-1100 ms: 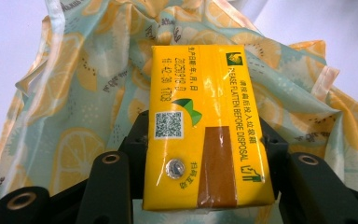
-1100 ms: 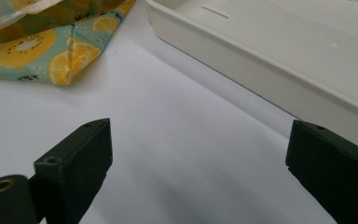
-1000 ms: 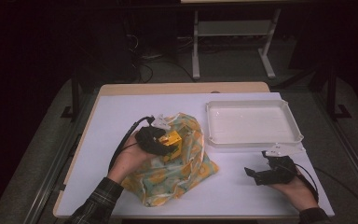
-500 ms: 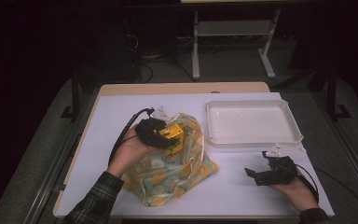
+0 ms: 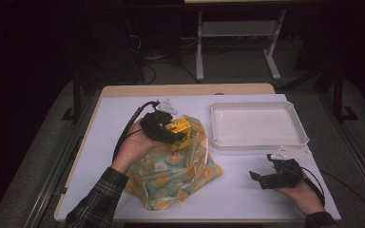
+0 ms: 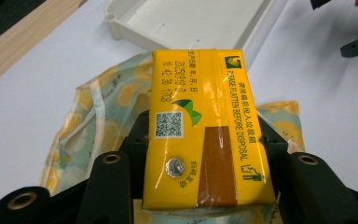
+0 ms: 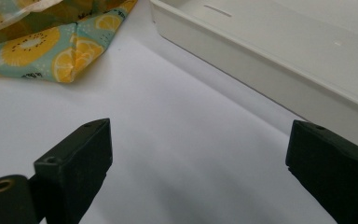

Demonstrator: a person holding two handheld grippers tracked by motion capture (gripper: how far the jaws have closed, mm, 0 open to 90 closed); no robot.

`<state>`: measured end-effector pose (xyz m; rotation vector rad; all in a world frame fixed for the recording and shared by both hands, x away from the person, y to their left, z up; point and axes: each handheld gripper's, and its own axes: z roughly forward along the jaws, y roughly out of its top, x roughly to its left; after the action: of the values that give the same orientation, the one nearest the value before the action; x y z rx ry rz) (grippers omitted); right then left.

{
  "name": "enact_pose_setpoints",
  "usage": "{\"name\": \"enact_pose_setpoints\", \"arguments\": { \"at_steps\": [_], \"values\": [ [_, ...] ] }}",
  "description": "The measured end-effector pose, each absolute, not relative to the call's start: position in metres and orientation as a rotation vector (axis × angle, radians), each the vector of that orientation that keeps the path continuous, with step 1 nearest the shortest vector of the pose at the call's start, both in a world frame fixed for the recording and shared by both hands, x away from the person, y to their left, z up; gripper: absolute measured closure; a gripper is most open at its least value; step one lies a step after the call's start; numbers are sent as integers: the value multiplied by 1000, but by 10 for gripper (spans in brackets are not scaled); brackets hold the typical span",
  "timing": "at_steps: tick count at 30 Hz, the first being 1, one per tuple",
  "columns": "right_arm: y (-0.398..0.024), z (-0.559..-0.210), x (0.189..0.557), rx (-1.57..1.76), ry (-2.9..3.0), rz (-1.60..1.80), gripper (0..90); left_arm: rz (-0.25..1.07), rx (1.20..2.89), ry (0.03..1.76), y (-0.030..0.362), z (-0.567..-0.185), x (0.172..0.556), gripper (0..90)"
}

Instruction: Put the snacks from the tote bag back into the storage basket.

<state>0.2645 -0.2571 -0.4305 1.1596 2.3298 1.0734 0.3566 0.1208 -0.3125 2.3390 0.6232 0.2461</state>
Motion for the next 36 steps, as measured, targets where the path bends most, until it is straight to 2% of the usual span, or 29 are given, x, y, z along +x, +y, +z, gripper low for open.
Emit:
{"name": "enact_pose_setpoints", "arguments": {
  "at_steps": [16,36],
  "values": [
    [-256,-431,264,1165,2337,1074,68,238,2322,605,102,-303,364,521],
    [-257,-432,265,1172,2341,1084,68,223,2297,562,56,-296,376,521]
  ]
}}
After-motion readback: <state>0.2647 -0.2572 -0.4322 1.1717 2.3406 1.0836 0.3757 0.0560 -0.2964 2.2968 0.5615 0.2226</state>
